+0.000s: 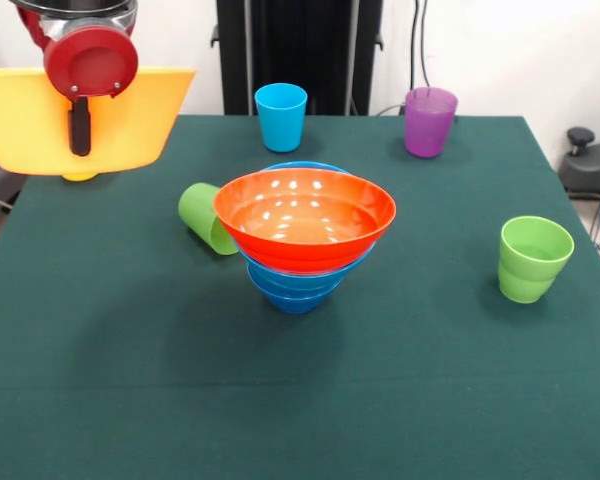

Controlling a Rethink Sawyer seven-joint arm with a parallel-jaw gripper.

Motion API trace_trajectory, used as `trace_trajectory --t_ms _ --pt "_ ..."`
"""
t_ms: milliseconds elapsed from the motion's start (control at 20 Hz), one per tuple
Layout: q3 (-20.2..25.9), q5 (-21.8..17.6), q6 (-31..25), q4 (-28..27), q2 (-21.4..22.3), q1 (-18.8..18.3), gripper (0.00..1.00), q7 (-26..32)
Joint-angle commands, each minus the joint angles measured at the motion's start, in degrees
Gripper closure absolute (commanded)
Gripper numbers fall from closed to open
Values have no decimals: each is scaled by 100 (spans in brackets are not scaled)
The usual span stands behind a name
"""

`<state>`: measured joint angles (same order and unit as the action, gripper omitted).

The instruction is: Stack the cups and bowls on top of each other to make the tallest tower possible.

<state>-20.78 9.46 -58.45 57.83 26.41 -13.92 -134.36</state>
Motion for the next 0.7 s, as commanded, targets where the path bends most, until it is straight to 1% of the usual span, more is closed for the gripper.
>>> trace_trajectory --t_ms 50,700 --pt "255 -55 -478 -274 -224 120 100 -689" --pt "285 41 -710 -471 -283 172 100 -738"
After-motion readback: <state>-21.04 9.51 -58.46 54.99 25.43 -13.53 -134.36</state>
